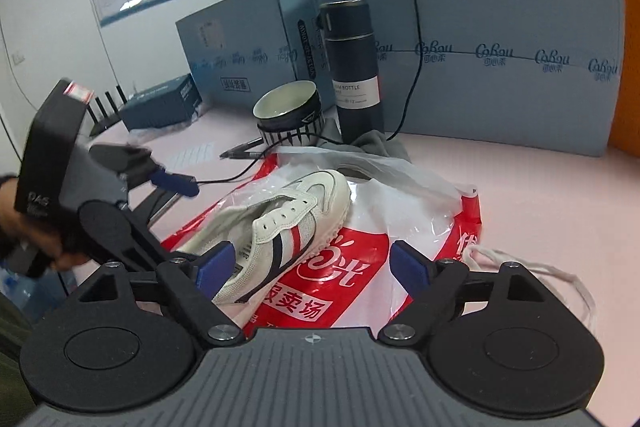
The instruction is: Lace up shoes with both hands
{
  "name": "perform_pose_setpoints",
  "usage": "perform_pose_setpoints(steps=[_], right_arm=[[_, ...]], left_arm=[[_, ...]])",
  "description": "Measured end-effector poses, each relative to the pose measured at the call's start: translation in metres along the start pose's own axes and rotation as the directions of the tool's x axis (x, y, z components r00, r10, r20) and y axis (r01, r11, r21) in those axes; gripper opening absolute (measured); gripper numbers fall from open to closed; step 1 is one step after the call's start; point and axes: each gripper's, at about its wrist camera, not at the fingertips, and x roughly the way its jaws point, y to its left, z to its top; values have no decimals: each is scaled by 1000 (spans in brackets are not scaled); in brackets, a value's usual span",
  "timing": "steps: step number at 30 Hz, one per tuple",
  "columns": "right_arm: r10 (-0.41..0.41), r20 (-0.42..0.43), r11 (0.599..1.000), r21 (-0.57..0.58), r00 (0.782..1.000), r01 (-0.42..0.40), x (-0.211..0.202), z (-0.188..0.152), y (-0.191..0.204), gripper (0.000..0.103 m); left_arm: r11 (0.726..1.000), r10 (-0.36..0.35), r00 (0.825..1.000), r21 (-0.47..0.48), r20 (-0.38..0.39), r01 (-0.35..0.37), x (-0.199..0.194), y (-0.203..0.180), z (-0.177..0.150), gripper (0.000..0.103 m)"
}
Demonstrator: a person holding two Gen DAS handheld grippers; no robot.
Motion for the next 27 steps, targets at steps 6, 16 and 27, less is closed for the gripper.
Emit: perform_pose_setpoints(steps=[6, 16, 27], right_arm=[[-54, 24, 998, 47, 998, 53, -13, -4, -8, 92], [-294, 32, 955, -35, 955, 296, -12, -31, -36, 88], [-397, -168, 918, -98, 902, 385, 48, -46, -85, 19]], left_arm=[[988, 23, 1000, 152, -9, -21, 6, -6, 10, 103], [937, -75, 991, -333, 113, 109, 14, 35, -24, 44], [908, -100, 973, -382, 207, 174, -6, 35, -32, 80]])
